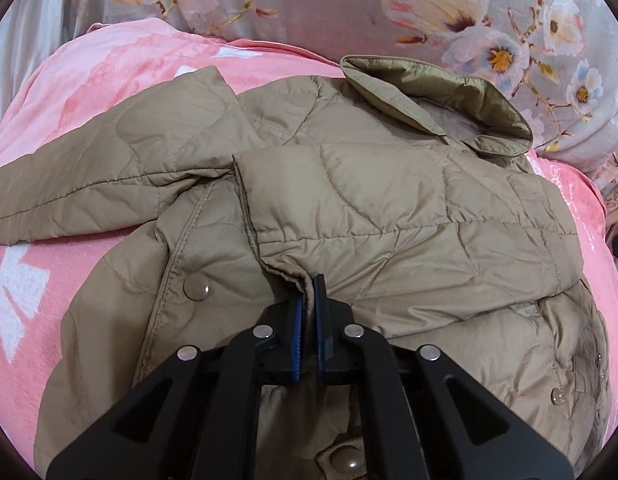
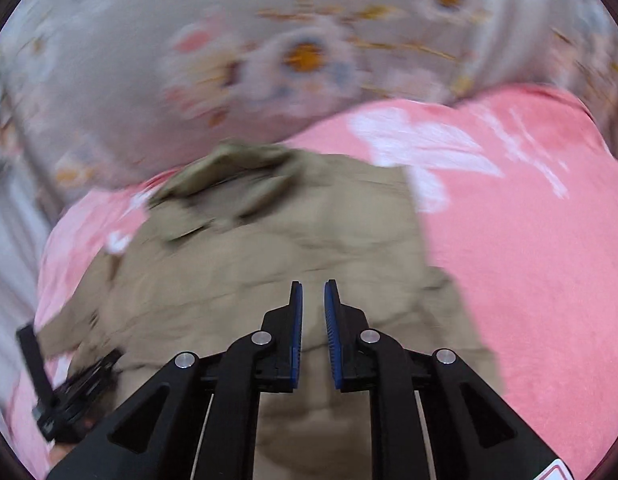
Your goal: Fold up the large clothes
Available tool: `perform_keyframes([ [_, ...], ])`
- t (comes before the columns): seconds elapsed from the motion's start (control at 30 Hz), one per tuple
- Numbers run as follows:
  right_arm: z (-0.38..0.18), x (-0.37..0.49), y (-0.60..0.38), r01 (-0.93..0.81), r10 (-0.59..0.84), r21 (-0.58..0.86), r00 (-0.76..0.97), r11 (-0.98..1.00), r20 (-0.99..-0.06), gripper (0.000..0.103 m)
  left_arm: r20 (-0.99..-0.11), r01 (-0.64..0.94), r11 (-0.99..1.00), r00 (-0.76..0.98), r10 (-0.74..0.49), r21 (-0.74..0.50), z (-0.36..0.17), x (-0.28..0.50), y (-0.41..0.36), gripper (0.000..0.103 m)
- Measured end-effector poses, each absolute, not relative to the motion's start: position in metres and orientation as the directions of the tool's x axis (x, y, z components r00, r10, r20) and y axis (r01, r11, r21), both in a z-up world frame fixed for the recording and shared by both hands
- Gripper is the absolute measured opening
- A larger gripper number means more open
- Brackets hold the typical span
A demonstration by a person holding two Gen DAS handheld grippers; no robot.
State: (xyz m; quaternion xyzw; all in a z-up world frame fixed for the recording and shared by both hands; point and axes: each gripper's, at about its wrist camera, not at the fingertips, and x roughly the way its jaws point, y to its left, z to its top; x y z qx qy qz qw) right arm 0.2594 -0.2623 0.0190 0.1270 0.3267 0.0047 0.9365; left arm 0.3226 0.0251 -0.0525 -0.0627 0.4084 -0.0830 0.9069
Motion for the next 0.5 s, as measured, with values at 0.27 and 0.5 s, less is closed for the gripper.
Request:
perform_keyframes([
  [0.27, -0.031, 0.297, -0.182, -0.026, 0.099, 0.114, 0.7, 0.993, -0.708, 0.013, -0.711, 0.104, 0.962, 0.654, -0.258, -0.253, -0.056, 0.321, 0.036, 0.004],
  [0.5, -0.058, 0.293, -0.17, -0.009, 0.045, 0.056, 0.709, 0.998, -0.704, 0.009, -0.702, 0.107, 0.953, 0.653, -0.284, -0.285, -0.057, 0.322, 0.039, 0.006],
])
